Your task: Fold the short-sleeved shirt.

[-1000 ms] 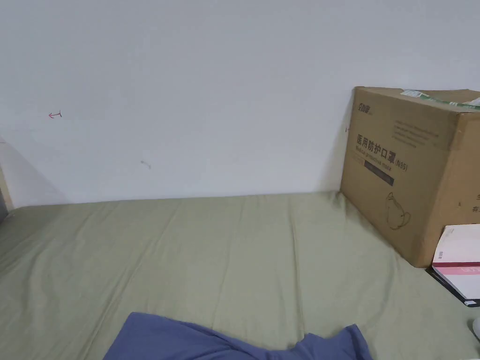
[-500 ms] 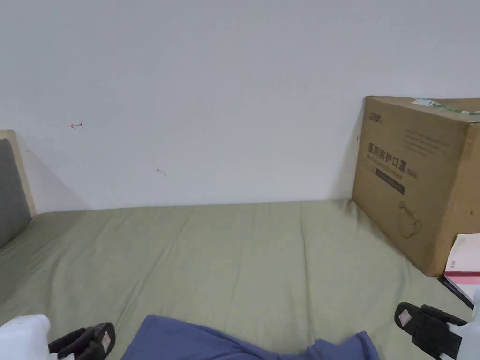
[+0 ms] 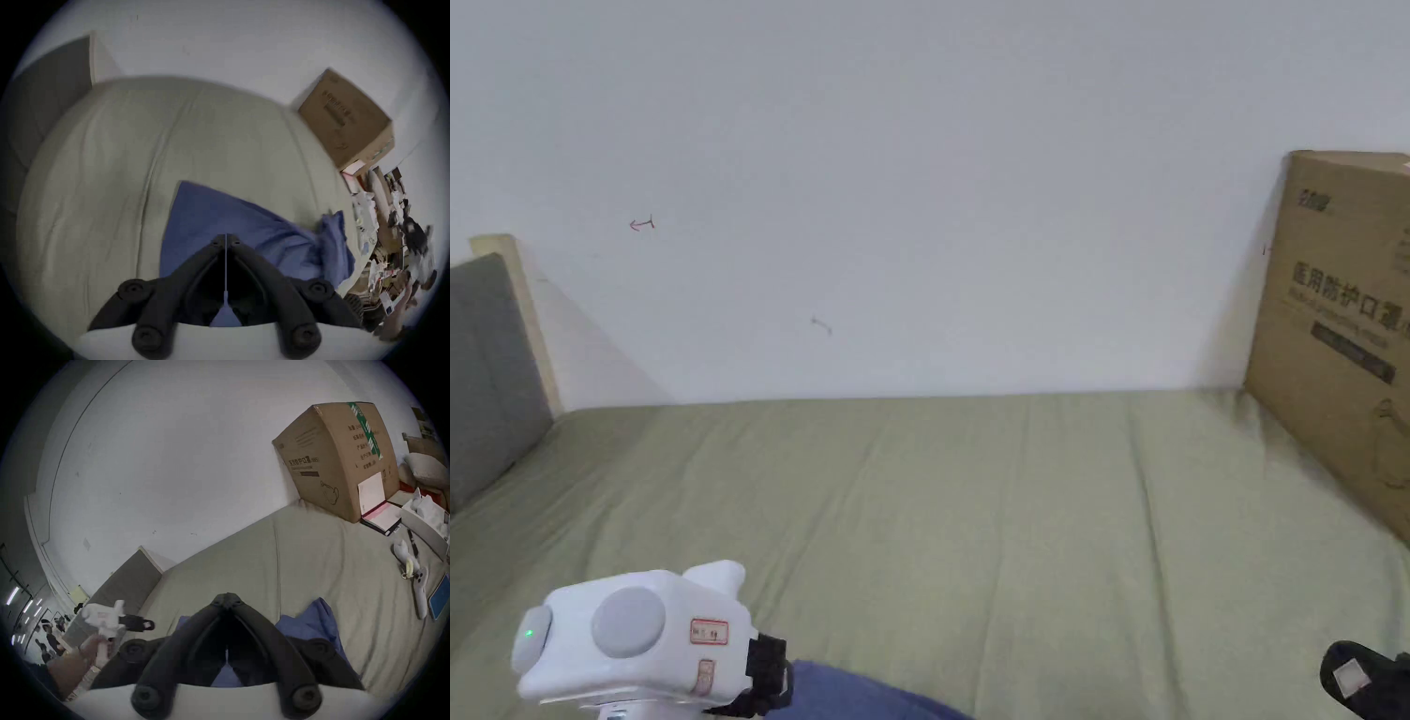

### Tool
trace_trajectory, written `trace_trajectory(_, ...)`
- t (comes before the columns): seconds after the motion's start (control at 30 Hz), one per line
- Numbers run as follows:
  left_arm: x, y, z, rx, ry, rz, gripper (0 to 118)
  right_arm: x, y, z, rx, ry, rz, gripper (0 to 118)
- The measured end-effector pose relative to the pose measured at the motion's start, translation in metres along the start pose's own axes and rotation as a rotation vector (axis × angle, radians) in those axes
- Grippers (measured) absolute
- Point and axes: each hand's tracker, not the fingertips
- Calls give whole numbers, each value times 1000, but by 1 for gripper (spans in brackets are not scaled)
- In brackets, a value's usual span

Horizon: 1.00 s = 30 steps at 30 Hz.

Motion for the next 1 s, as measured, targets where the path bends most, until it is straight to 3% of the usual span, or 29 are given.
trace_trajectory(0.03, -9, 11, -20, -14, 31, -8, 5, 4, 0, -6, -4, 14, -11, 0)
trace_trajectory(0.07, -16, 16, -33, -11, 65, -20, 22, 8, -1, -11, -6, 18, -22, 0)
trace_trajectory(0.1, -23, 23, -51, -9, 88, -34, 60, 11, -2, -15, -14, 13, -30, 0)
trace_trajectory(0.13, -29, 28, -68, -15, 96, -38, 91, 15, -3, -23, -39, -3, -33, 0)
trace_trajectory(0.17, -35, 31, -83, -11, 87, -30, 107, 19, -4, -30, -61, -20, -33, 0)
trace_trajectory(0.37, -43, 26, -162, -138, 94, -54, 109, 41, -13, -51, -79, -75, -64, 0)
trace_trajectory(0.43, -27, 15, -156, -59, 150, -181, 110, 49, -11, -54, -73, -97, -87, 0)
trace_trajectory(0.47, -21, 11, -157, -52, 189, -167, 108, 54, -9, -56, -79, -109, -97, 0)
trace_trajectory(0.53, -5, -4, -138, 13, 232, -204, 89, 69, -7, -57, -109, -141, -114, 0)
trace_trajectory(0.57, 0, -10, -130, 39, 233, -224, 73, 75, -5, -59, -126, -163, -114, 0)
trace_trajectory(0.6, 1, -8, -124, 65, 255, -250, 40, 82, -3, -62, -157, -187, -108, 10)
trace_trajectory(0.63, 3, -14, -115, 71, 234, -266, 21, 98, 0, -65, -197, -203, -108, 38)
trace_trajectory(0.67, 3, -19, -106, 80, 256, -284, 3, 106, 4, -71, -238, -212, -113, 79)
trace_trajectory(0.7, -1, -21, -96, 83, 166, -269, 3, 114, 6, -80, -309, -226, -120, 105)
trace_trajectory(0.73, -4, -24, -86, 77, 43, -206, 3, 122, 8, -88, -354, -226, -133, 105)
trace_trajectory(0.93, 13, -49, -16, 202, 13, -192, 3, 173, 19, -158, -582, -384, -178, 104)
trace_trajectory(1.0, 15, -52, -6, 196, 17, -191, 3, 186, 17, -183, -648, -420, -147, 104)
